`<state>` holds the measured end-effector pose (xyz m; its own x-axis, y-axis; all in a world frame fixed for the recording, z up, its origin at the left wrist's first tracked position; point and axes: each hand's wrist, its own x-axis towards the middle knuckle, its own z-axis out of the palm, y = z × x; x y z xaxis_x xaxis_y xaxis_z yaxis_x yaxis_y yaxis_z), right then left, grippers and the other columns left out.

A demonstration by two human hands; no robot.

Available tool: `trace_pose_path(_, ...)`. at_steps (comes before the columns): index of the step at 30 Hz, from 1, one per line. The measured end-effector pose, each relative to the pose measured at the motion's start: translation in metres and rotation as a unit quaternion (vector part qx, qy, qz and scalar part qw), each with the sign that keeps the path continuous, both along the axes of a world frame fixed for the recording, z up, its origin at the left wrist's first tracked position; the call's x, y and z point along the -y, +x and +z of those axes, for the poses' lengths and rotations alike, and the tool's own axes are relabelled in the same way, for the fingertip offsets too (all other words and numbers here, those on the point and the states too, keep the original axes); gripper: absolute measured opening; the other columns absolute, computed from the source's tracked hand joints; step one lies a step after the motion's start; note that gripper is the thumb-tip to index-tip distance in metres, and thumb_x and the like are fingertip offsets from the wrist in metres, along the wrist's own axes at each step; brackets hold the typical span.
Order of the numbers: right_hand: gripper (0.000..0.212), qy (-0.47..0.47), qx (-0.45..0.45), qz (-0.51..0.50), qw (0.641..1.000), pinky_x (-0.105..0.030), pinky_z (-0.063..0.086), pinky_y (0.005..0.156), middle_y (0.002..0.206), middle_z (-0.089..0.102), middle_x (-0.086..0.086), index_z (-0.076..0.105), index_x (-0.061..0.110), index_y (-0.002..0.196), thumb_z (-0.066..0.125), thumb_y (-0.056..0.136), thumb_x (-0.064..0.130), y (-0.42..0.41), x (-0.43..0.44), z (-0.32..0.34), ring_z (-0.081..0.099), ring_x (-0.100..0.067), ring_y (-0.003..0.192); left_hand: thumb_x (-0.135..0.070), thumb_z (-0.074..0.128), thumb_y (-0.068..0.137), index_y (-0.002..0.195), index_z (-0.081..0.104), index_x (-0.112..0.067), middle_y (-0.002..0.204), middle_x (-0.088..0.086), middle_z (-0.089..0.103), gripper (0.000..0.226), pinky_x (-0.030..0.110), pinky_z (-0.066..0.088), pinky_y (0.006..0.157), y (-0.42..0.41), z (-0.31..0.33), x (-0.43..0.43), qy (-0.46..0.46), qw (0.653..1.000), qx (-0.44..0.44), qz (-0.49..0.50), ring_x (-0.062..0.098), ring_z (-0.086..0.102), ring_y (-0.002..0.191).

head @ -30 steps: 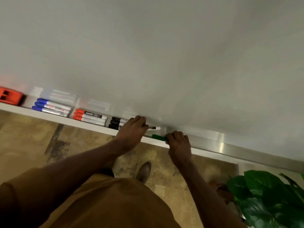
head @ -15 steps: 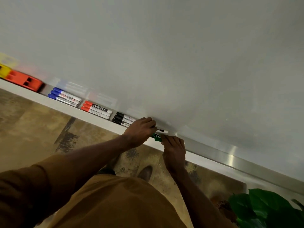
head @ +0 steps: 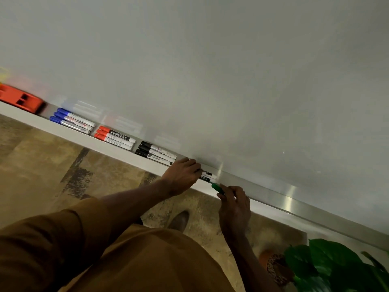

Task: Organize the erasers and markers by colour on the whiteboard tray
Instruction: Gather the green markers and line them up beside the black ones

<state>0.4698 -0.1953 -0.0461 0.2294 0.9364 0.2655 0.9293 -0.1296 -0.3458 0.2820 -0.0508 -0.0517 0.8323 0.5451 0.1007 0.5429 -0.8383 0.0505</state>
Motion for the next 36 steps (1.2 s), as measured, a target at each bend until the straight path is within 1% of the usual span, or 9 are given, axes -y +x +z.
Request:
trace_pose_path(3, 0.025, 0.021, 0.014, -0.002, 1.000, -0.039, 0.053, 0.070, 0.104, 0.071, -0.011, 0.073, 0.006, 0.115, 0.075, 0.090, 0.010, 0.003, -0.012, 0.001, 0.066, -0.027, 0.089, -0.013, 0.060, 0.096, 0.134, 0.062, 0.000, 0.144, 0.024, 0.061, 0.041, 0.048, 0.050, 0.111, 0.000, -0.008, 0.021, -0.019, 0.999, 0.022, 0.032, 0.038, 0.057, 0.135)
trace_pose_path(6, 0.018, 0.056, 0.018, -0.013, 0.998, -0.039, 0.054, 0.072, 0.098, 0.075, -0.009, 0.074, 0.007, 0.107, 0.070, 0.093, 0.016, 0.002, -0.029, 0.007, 0.069, -0.026, 0.087, -0.037, 0.043, 0.110, 0.156, 0.035, 0.003, 0.167, 0.027, 0.026, 0.062, 0.050, 0.021, 0.128, -0.004, -0.017, 0.044, -0.038, 0.997, -0.011, 0.062, 0.041, 0.024, 0.158)
trace_pose_path(13, 0.020, 0.084, 0.100, 0.064, 0.989, -0.037, 0.053, 0.073, 0.094, 0.078, -0.009, 0.077, 0.008, 0.103, 0.080, 0.084, 0.004, -0.008, -0.071, 0.009, 0.072, -0.029, 0.085, -0.056, 0.031, 0.109, 0.164, 0.004, 0.002, 0.172, 0.026, -0.003, 0.084, 0.050, 0.001, 0.130, -0.013, -0.025, 0.066, -0.078, 0.994, -0.042, 0.058, 0.041, -0.007, 0.160)
trace_pose_path(18, 0.022, 0.058, 0.118, 0.127, 0.983, -0.038, 0.057, 0.076, 0.100, 0.076, -0.010, 0.075, 0.007, 0.107, 0.061, 0.092, 0.015, -0.017, -0.091, -0.001, 0.072, -0.029, 0.090, -0.056, 0.029, 0.109, 0.162, -0.007, 0.001, 0.171, 0.025, -0.010, 0.085, 0.048, -0.012, 0.126, -0.011, -0.018, 0.068, -0.099, 0.992, -0.050, 0.061, 0.040, -0.013, 0.159)
trace_pose_path(21, 0.024, 0.021, 0.115, 0.148, 0.982, -0.038, 0.058, 0.072, 0.104, 0.073, -0.010, 0.074, 0.007, 0.111, 0.068, 0.089, 0.014, -0.023, -0.095, -0.010, 0.071, -0.029, 0.087, -0.053, 0.016, 0.108, 0.158, -0.015, -0.001, 0.169, 0.025, -0.017, 0.078, 0.047, -0.020, 0.123, -0.013, -0.012, 0.071, -0.118, 0.989, -0.077, 0.051, 0.040, -0.021, 0.157)
trace_pose_path(26, 0.027, -0.004, 0.140, 0.158, 0.978, -0.038, 0.058, 0.069, 0.103, 0.070, -0.012, 0.073, 0.005, 0.112, 0.073, 0.087, 0.013, -0.031, -0.096, -0.011, 0.069, -0.029, 0.083, -0.050, -0.009, 0.095, 0.158, -0.011, -0.003, 0.167, 0.022, -0.015, 0.079, 0.048, -0.022, 0.120, -0.015, -0.014, 0.070, -0.122, 0.988, -0.083, 0.043, 0.039, -0.025, 0.153)
trace_pose_path(30, 0.031, -0.017, 0.169, 0.167, 0.971, -0.040, 0.059, 0.072, 0.104, 0.071, -0.013, 0.073, 0.004, 0.112, 0.078, 0.084, 0.014, -0.036, -0.101, -0.012, 0.071, -0.032, 0.092, -0.050, -0.001, 0.098, 0.158, -0.009, -0.003, 0.167, 0.021, -0.011, 0.077, 0.048, -0.020, 0.121, -0.015, -0.022, 0.070, -0.110, 0.989, -0.082, 0.046, 0.040, -0.019, 0.154)
trace_pose_path(33, 0.031, -0.041, 0.172, 0.162, 0.971, -0.040, 0.059, 0.072, 0.104, 0.071, -0.012, 0.073, 0.005, 0.111, 0.078, 0.083, 0.014, -0.041, -0.103, -0.009, 0.069, -0.031, 0.097, -0.049, 0.012, 0.101, 0.158, 0.013, -0.002, 0.166, 0.021, 0.015, 0.074, 0.051, -0.003, 0.124, -0.016, -0.028, 0.070, -0.066, 0.995, -0.061, 0.048, 0.039, 0.002, 0.155)
trace_pose_path(36, 0.036, -0.077, 0.160, 0.164, 0.970, -0.040, 0.062, 0.070, 0.109, 0.072, -0.012, 0.073, 0.004, 0.113, 0.082, 0.080, 0.017, -0.045, -0.098, -0.010, 0.069, -0.031, 0.103, -0.051, 0.017, 0.102, 0.156, 0.014, -0.002, 0.163, 0.019, 0.012, 0.074, 0.052, -0.001, 0.123, -0.017, -0.031, 0.071, -0.040, 0.997, -0.059, 0.034, 0.038, 0.005, 0.154)
